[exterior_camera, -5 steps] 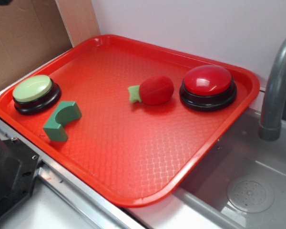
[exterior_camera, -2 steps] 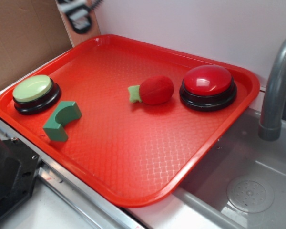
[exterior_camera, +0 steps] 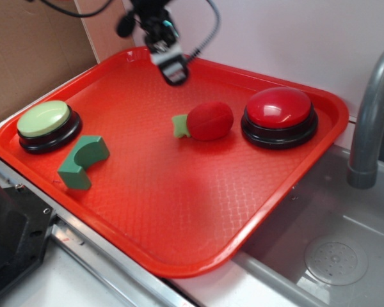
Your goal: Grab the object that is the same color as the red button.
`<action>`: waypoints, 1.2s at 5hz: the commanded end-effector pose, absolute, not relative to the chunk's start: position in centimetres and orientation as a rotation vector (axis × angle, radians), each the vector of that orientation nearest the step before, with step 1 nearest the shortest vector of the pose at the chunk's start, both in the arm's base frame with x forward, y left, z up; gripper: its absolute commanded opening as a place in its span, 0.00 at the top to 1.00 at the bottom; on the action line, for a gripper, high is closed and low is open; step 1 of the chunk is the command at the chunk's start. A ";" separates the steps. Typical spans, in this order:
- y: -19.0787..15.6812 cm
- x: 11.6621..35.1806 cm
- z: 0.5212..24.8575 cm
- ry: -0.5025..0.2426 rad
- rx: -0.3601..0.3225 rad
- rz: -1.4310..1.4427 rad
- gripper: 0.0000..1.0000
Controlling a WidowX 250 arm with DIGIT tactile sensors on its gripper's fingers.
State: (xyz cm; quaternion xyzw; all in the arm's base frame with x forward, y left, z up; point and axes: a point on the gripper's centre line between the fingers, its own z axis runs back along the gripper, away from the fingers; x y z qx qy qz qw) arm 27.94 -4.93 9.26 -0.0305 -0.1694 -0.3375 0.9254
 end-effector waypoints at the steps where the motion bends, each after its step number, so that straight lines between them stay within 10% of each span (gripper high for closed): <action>1: -7.3 29.7 5.9 -0.402 -0.179 -0.762 0.00; 3: -7.6 28.7 3.3 -0.322 -0.214 -0.782 0.00; 4: -8.2 28.2 2.8 -0.285 -0.188 -0.764 1.00; 6: -7.8 28.1 4.4 -0.260 -0.136 -0.750 1.00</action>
